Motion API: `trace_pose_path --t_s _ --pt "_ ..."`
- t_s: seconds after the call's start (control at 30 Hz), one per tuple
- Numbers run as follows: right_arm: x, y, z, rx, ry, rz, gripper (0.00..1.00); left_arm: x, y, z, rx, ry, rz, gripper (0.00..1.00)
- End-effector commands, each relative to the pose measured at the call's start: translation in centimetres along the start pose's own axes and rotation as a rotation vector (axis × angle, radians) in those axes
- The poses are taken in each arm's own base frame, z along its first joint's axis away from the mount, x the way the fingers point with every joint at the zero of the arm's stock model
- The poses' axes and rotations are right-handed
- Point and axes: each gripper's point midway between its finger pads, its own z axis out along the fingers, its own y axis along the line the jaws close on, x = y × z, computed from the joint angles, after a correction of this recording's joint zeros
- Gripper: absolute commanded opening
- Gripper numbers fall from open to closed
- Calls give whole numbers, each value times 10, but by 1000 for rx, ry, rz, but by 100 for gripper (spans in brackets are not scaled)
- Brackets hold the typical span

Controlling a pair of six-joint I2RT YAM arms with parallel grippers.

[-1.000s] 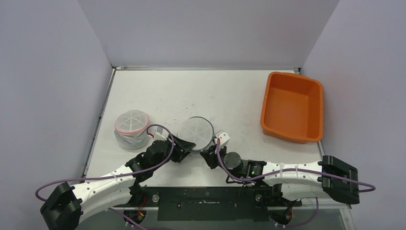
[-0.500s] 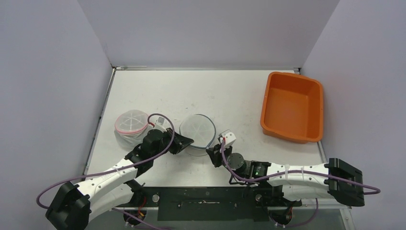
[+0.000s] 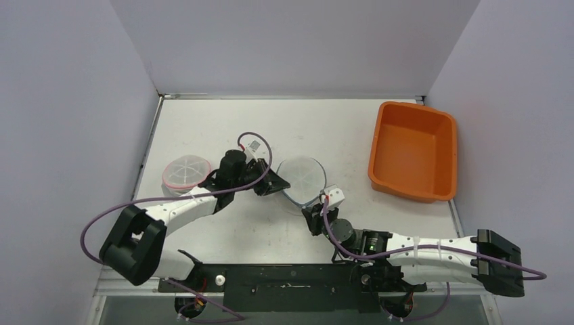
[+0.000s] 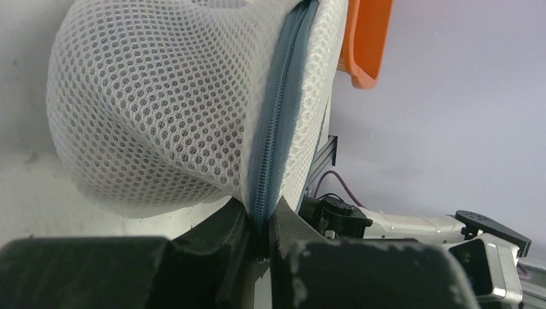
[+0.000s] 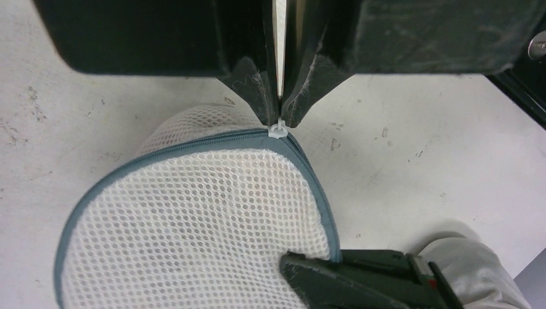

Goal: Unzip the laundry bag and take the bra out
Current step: Unzip the laundry bag at the center of the board.

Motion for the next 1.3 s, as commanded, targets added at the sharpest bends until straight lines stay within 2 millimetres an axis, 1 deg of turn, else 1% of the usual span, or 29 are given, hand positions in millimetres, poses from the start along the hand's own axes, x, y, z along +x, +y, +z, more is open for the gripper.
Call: trace_pose_path --t_s 0.0,0.03,0.07,0.17,0.23,0.27,0.3,0.47,0.53,0.57,0.67,0.77,0.83,0.87,0.93,1.03,1.13,1.27 --pt "4 13 1 -32 -5 34 5 -36 -42 13 131 -33 145 5" --pt "4 17 2 -42 -5 45 5 -41 -45 18 135 -25 151 11" --pt "4 21 4 -53 -9 59 5 -43 -43 22 128 -18 147 22" --pt "0 31 8 -85 -35 114 5 -45 -33 25 86 -23 116 61" --pt "-2 35 11 -85 -40 123 5 -47 -21 15 9 -65 108 80" --pt "-4 36 13 -86 -43 123 5 -47 -15 8 -29 -84 110 87" --pt "-5 39 14 -89 -44 120 5 -47 -9 -1 -70 -107 111 98" --pt "-10 44 21 -99 -40 107 5 -28 17 -48 -190 -170 93 96" --pt "-10 45 24 -106 -39 107 5 -18 18 -60 -168 -189 67 96" --pt "-9 46 25 -111 -36 107 5 -12 12 -64 -128 -198 58 96" --pt "-14 49 29 -124 -42 110 5 7 1 -63 -57 -196 28 96" --pt "-19 55 31 -140 -41 100 5 22 -7 -53 -47 -166 35 96" --pt "-21 58 32 -148 -38 91 5 28 -14 -45 -24 -153 23 96" --pt "-21 59 32 -150 -34 88 5 30 -15 -41 -17 -149 12 96" --pt "-20 61 32 -159 -28 86 5 29 -13 -37 -9 -168 -16 96" --pt "-18 62 31 -174 -21 79 5 22 -7 -34 -1 -221 -60 100" --pt "-17 62 29 -180 -13 69 5 14 -8 -32 13 -256 -75 84" --pt "-15 58 25 -172 -11 71 5 12 -9 -21 15 -244 -84 59"
